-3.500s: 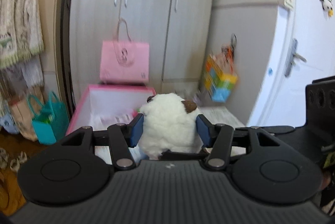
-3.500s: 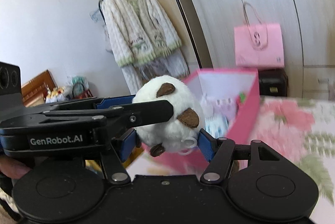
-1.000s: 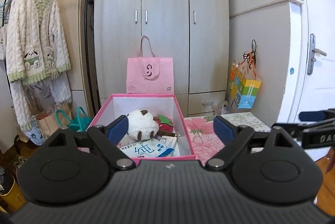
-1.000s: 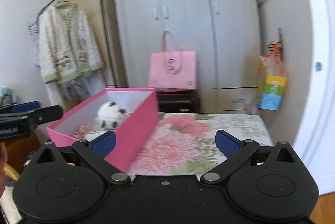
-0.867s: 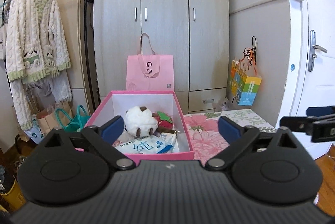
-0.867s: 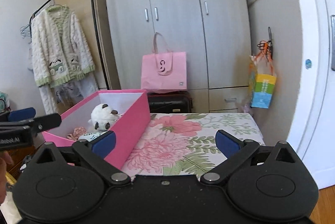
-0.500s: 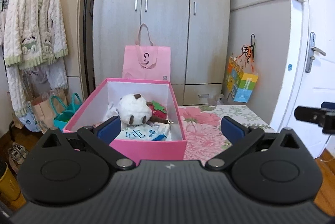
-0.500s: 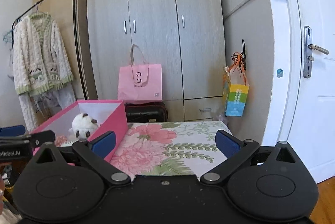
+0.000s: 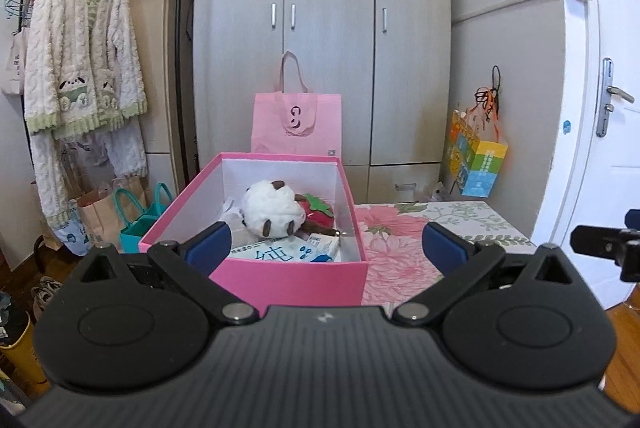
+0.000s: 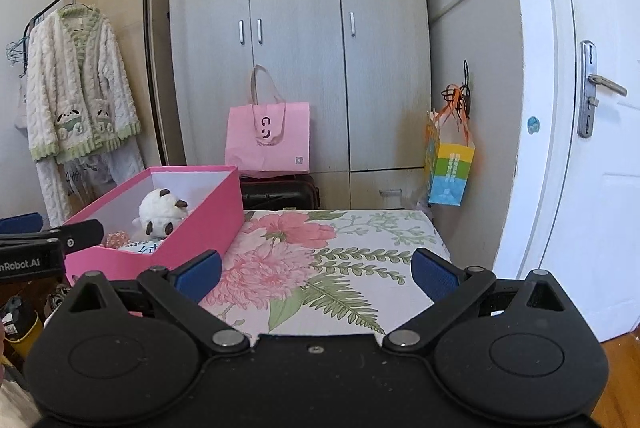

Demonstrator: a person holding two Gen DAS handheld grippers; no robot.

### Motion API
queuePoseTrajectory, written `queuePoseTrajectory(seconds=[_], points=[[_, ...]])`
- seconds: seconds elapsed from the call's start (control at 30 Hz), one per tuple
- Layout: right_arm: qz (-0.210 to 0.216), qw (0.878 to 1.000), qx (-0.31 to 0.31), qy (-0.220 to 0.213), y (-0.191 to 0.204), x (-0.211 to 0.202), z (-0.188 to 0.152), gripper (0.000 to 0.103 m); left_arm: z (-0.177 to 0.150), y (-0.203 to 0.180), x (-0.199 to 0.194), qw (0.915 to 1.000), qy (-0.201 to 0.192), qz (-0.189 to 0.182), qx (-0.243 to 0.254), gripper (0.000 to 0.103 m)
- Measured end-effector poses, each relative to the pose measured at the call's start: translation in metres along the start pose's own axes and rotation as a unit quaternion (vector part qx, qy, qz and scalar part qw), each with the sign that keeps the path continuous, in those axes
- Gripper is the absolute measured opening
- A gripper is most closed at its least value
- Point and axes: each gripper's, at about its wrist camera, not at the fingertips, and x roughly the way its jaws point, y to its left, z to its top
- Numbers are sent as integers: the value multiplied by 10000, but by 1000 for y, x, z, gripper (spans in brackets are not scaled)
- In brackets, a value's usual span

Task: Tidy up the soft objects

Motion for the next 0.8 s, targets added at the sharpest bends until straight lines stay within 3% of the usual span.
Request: queuePoseTrajectory(seconds=[0.37, 0.8], points=[[-289, 9994, -82, 174, 4, 7, -6, 102, -5, 0, 10, 9994, 233, 248, 117, 103], [-320, 9995, -56, 55, 9, 7, -9, 102, -6, 0, 10, 9991, 140, 398, 52, 103]])
